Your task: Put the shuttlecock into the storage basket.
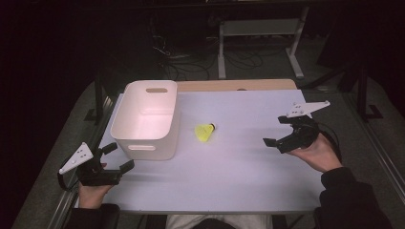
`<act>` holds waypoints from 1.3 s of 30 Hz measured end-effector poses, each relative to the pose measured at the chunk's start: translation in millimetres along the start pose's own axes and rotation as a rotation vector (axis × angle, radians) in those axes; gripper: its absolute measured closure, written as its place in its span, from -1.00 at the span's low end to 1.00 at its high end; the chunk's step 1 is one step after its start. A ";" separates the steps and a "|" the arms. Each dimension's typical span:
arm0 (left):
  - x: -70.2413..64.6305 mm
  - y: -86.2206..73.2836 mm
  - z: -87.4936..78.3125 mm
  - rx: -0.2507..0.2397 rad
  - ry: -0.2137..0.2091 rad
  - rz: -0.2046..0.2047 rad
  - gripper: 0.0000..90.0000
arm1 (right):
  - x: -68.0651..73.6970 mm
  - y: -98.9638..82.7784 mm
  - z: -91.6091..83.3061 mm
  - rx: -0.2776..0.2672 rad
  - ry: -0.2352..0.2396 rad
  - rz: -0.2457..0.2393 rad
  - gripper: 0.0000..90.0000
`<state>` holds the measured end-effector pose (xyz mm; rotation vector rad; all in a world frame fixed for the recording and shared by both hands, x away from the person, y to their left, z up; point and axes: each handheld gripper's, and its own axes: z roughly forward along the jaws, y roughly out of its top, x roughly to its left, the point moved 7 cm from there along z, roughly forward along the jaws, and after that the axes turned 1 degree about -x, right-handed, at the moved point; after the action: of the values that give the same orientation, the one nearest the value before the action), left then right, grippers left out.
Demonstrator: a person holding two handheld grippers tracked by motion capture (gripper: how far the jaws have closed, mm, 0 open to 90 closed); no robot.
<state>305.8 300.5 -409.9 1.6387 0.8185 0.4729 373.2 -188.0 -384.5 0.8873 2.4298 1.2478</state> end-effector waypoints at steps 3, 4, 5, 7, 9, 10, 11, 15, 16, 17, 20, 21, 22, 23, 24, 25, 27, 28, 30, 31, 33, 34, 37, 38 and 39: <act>-0.1 0.0 0.0 0.001 -0.001 0.001 -1.00 | 0.2 1.7 2.7 0.007 0.005 -0.005 -1.00; -0.1 0.0 0.0 0.001 -0.001 0.001 -1.00 | 0.3 2.3 3.3 0.010 0.006 -0.006 -1.00; -0.1 0.0 0.0 0.000 -0.001 0.001 -1.00 | 0.3 3.2 3.9 0.010 0.007 -0.007 -1.00; -0.2 0.1 0.0 -0.001 -0.001 0.000 -1.00 | 0.6 5.1 4.9 0.013 0.009 -0.009 -1.00; -0.1 0.0 -0.1 0.000 -0.001 0.001 -1.00 | 1.0 8.3 5.6 0.011 0.014 -0.015 -1.00; -0.2 0.0 0.0 0.000 -0.001 0.001 -1.00 | 1.1 9.2 5.8 0.010 0.015 -0.015 -1.00; -0.2 -0.1 0.1 0.001 -0.001 0.001 -1.00 | 1.1 9.2 5.8 0.010 0.015 -0.015 -1.00; -0.2 0.0 -0.1 0.000 -0.001 0.001 -1.00 | 1.8 13.8 7.2 0.010 0.020 -0.021 -1.00; -0.1 -0.1 -0.1 0.001 -0.001 0.001 -1.00 | 2.0 15.2 7.9 0.010 0.023 -0.025 -1.00; -0.2 -0.1 0.0 0.001 -0.001 0.001 -1.00 | 2.1 16.1 8.4 0.011 0.024 -0.026 -1.00; -0.2 -0.1 0.1 0.002 -0.002 0.002 -1.00 | 3.4 20.9 10.7 0.012 0.029 -0.036 -1.00; -0.2 -0.1 0.0 0.001 -0.001 0.001 -1.00 | 3.4 20.9 10.7 0.012 0.029 -0.036 -1.00; -0.2 -0.1 0.0 0.001 -0.001 0.001 -1.00 | 3.7 22.0 11.4 0.013 0.031 -0.038 -1.00; -0.2 -0.1 0.1 0.001 -0.002 0.002 -1.00 | 4.0 23.1 11.9 0.014 0.033 -0.041 -1.00; -0.3 -0.2 0.1 0.002 -0.002 0.002 -1.00 | 4.3 24.5 12.7 0.015 0.034 -0.044 -1.00; -0.3 -0.2 0.1 0.002 -0.003 0.002 -1.00 | 4.6 25.5 13.2 0.015 0.035 -0.045 -1.00; -0.4 -0.1 0.0 0.001 -0.003 0.002 -1.00 | 4.9 27.8 14.2 0.012 0.038 -0.048 -1.00; -0.3 -0.1 0.0 0.000 -0.003 0.002 -1.00 | 5.3 28.8 14.9 0.012 0.040 -0.049 -1.00; -0.4 -0.1 0.1 0.001 -0.004 0.002 -1.00 | 5.8 30.3 16.8 0.015 0.044 -0.053 -1.00; -0.5 -0.1 0.1 0.001 -0.004 0.002 -1.00 | 6.3 31.1 17.9 0.017 0.046 -0.053 -1.00; -0.5 -0.2 0.2 0.002 -0.004 0.003 -1.00 | 7.3 33.2 20.3 0.020 0.050 -0.059 -1.00; -0.5 -0.2 0.2 0.002 -0.005 0.003 -1.00 | 7.3 33.2 20.3 0.020 0.050 -0.059 -1.00; -0.7 -0.3 0.1 0.002 -0.005 0.003 -1.00 | 9.0 36.6 23.0 0.023 0.055 -0.066 -1.00; -0.6 -0.2 -0.1 0.002 -0.005 0.002 -1.00 | 9.0 36.6 23.0 0.023 0.055 -0.066 -1.00; -0.6 -0.2 -0.1 0.002 -0.005 0.002 -1.00 | 9.0 36.6 23.0 0.023 0.055 -0.066 -1.00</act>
<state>305.2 300.1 -410.1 1.6420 0.8136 0.4696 392.1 -151.5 -368.4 0.7815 2.5000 1.2384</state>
